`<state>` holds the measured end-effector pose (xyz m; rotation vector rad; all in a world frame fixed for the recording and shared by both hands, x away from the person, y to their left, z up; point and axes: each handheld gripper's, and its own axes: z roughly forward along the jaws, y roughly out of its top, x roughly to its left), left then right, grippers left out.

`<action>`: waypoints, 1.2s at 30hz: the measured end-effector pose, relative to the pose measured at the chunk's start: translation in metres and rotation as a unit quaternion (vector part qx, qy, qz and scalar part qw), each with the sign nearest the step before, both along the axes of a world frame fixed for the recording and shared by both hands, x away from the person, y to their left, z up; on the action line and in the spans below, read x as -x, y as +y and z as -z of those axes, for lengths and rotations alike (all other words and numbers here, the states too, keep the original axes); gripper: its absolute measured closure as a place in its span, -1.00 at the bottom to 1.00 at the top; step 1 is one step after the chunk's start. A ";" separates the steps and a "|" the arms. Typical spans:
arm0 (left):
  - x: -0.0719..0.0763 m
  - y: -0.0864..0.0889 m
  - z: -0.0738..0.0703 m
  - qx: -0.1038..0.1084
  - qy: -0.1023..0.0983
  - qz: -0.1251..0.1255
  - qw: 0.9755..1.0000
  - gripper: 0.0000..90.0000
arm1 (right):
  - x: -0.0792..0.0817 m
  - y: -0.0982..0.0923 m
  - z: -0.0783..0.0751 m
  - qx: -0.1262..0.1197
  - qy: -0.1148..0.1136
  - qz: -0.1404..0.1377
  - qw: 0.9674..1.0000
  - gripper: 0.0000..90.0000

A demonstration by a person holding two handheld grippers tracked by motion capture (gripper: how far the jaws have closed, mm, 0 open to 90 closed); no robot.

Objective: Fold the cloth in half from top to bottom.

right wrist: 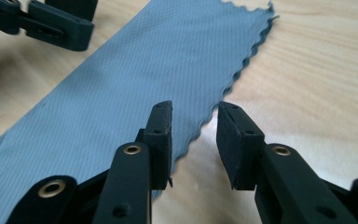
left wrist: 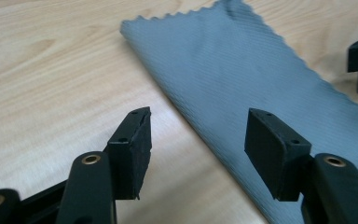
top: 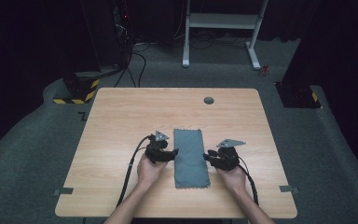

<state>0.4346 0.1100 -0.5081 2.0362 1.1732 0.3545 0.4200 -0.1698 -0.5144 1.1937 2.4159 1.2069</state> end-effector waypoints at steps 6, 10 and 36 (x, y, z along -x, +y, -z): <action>-0.017 0.002 0.002 0.023 0.004 -0.020 1.000 -0.04 | -0.019 0.005 -0.007 0.005 0.013 0.006 1.000 0.50; -0.025 0.007 0.006 0.013 0.010 -0.026 1.000 -0.02 | -0.029 0.006 -0.011 0.015 0.011 0.011 1.000 0.50; -0.079 -0.007 0.002 0.004 0.038 -0.046 0.998 0.01 | -0.101 0.040 -0.013 0.032 0.028 0.086 0.995 0.48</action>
